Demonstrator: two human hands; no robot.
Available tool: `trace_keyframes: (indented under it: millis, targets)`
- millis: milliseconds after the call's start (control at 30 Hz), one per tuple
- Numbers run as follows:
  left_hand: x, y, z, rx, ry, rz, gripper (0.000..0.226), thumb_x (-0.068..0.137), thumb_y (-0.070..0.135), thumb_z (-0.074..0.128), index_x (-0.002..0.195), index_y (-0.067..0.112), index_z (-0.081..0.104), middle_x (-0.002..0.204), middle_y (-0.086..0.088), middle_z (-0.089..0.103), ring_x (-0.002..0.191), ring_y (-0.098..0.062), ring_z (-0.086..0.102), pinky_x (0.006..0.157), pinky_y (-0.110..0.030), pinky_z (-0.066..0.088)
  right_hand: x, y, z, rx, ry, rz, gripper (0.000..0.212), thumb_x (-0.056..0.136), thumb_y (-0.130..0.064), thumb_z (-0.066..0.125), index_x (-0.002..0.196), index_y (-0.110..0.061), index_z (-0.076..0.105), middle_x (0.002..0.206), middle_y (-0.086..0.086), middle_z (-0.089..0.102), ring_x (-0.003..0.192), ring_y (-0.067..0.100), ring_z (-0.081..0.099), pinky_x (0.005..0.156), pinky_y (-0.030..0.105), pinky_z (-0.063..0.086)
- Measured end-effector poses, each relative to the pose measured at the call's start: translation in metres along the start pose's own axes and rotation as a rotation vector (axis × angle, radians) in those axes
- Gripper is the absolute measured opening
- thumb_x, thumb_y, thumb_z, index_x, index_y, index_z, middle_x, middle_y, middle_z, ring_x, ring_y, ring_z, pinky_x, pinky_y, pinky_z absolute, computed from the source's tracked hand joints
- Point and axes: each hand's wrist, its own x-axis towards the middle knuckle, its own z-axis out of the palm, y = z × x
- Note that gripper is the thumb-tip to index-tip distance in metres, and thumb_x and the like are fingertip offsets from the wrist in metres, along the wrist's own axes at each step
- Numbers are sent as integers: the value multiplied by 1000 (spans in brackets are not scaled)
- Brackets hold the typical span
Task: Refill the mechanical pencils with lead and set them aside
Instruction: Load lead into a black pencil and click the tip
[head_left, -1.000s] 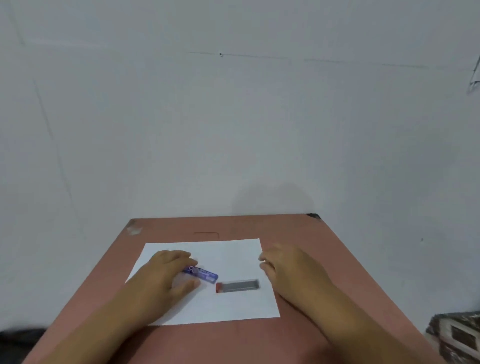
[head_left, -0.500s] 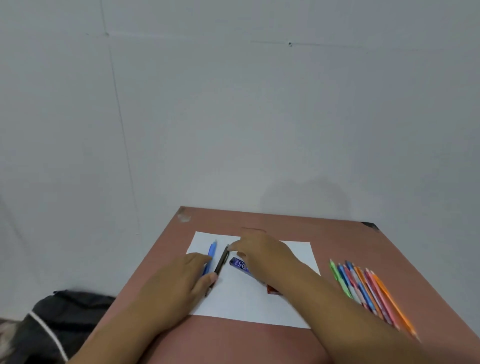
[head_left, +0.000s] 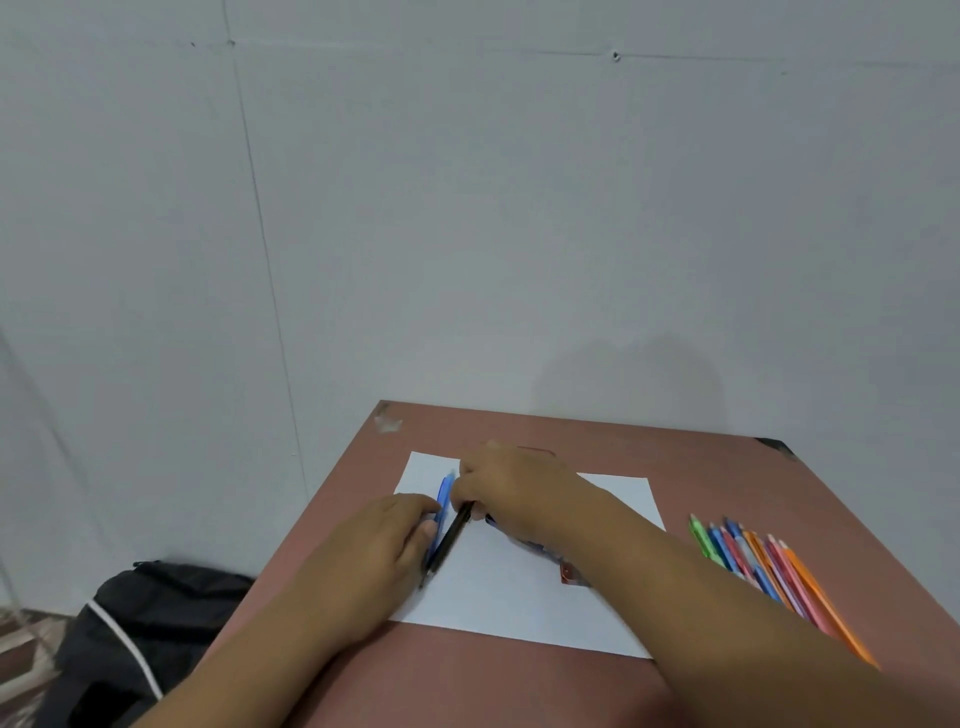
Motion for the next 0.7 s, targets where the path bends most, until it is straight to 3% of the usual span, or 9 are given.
trace_keyframes:
  millis: [100, 200, 300, 433, 500, 567, 633, 700]
  targets:
    - [-2, 5, -9, -132, 16, -20, 23, 105, 39, 40, 99, 34, 61, 95, 13, 64, 92, -5, 57, 85, -31, 49, -4, 3, -8, 4, -27, -51, 30, 88, 2, 60, 103, -24, 64, 98, -6, 53, 89, 17, 42, 62, 36, 49]
    - [-4, 15, -22, -297, 43, -51, 22, 105, 42, 43, 101, 47, 64, 106, 32, 62, 102, 10, 55, 82, -11, 42, -6, 19, -10, 56, -24, -2, 34, 93, -2, 63, 105, -34, 64, 99, -14, 58, 88, 13, 44, 72, 36, 50]
    - [5, 22, -29, -379, 78, -62, 21, 100, 51, 49, 102, 47, 69, 106, 38, 64, 100, 16, 56, 83, -15, 41, -11, 40, -13, 169, 29, 161, 40, 93, -9, 58, 108, -46, 54, 96, -20, 59, 91, 11, 55, 78, 41, 55]
    - [39, 45, -34, -180, 65, 30, 17, 89, 59, 62, 101, 49, 68, 98, 34, 66, 93, 12, 61, 80, -20, 50, -23, 47, -30, 208, 31, 278, 19, 102, -24, 52, 109, -39, 62, 93, -14, 53, 91, 14, 55, 81, 44, 53]
    - [60, 54, -33, -29, 40, 130, 27, 88, 70, 54, 104, 53, 67, 92, 23, 70, 85, 0, 65, 77, -30, 56, -31, 42, -34, 294, 132, 302, 18, 101, -23, 57, 111, -34, 66, 97, -12, 55, 94, 14, 54, 84, 37, 50]
    - [77, 60, -31, 40, 42, 134, 38, 87, 79, 41, 114, 63, 62, 94, 20, 72, 86, -4, 67, 79, -28, 56, -38, 38, -35, 436, 292, 371, 16, 96, -18, 64, 107, -28, 72, 96, -11, 61, 93, 9, 57, 84, 26, 47]
    - [89, 64, -31, 0, 50, 96, 27, 98, 45, 50, 116, 51, 68, 92, 18, 72, 84, -4, 64, 75, -17, 51, -44, 36, -34, 690, 490, 537, 14, 91, -15, 72, 97, -27, 75, 90, -13, 68, 88, 0, 61, 79, 13, 45]
    - [98, 64, -28, -70, 54, 88, 27, 101, 22, 53, 112, 37, 73, 91, 16, 70, 79, 1, 60, 64, -4, 41, -48, 37, -31, 1032, 653, 718, 14, 87, -14, 78, 89, -28, 76, 83, -13, 73, 80, -2, 64, 74, 11, 49]
